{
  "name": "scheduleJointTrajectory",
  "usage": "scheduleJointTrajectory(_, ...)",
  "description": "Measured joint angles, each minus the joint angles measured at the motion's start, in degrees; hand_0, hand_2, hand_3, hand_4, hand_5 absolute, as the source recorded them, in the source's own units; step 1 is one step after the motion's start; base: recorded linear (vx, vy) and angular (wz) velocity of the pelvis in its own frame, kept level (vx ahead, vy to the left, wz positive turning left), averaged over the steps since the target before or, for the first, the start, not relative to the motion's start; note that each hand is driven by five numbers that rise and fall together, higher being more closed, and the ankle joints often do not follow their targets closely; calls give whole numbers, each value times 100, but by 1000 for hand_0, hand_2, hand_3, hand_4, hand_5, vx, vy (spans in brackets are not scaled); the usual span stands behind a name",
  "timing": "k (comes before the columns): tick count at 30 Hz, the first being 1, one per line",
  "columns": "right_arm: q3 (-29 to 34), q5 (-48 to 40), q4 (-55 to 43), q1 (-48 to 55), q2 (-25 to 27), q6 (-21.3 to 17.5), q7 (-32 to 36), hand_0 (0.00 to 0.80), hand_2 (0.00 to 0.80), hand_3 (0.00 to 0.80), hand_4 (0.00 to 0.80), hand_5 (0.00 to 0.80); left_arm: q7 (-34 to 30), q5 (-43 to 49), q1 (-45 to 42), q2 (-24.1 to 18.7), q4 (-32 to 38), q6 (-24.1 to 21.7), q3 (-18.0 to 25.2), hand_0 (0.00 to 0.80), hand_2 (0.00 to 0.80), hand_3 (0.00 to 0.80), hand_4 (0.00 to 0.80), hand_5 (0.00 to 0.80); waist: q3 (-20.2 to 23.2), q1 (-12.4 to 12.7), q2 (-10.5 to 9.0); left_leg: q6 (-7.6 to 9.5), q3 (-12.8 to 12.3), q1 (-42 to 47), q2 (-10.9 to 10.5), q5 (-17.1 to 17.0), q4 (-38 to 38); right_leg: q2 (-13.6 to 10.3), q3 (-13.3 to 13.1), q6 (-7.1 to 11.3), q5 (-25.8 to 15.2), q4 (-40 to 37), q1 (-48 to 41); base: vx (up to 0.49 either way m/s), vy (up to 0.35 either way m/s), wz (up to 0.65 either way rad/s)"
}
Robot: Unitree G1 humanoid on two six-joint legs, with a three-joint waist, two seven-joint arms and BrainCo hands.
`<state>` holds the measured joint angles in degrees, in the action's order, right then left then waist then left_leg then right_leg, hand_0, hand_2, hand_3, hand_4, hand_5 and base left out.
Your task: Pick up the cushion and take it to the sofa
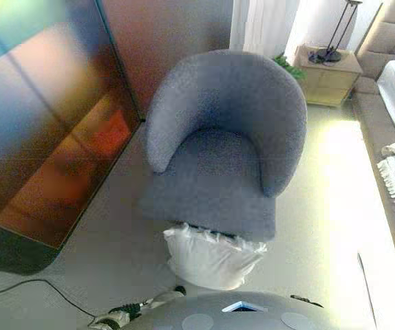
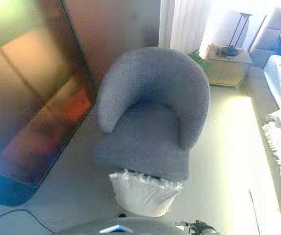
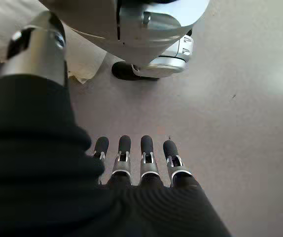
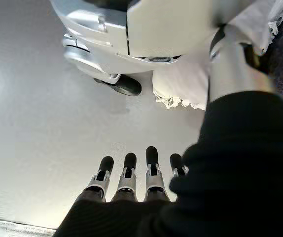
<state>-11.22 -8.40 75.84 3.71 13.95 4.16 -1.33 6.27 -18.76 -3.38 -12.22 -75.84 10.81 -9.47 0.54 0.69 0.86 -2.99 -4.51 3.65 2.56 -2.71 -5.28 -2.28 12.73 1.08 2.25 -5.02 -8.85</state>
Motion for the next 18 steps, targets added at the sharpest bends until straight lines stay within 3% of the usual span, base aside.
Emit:
scheduleJointTrajectory(9, -3, 0, 6, 5, -7, -16, -45, 0, 0, 0, 0, 0, 47, -4, 0, 0, 3, -53, 1, 0, 0, 0, 0, 0, 13, -1, -19, 0, 1, 5, -1, 0, -1, 0, 0, 0, 0, 1, -5, 0, 0, 0)
scheduleJointTrajectory(18, 7, -16, 3, 1, -5, -272, -305, 0, 0, 0, 0, 0, 295, -31, 2, 1, 2, -286, 2, 0, 0, 0, 0, 0, 11, -2, -38, 0, 2, -16, 0, 0, -2, 2, -3, 1, 0, 1, 14, 30, -7, 0)
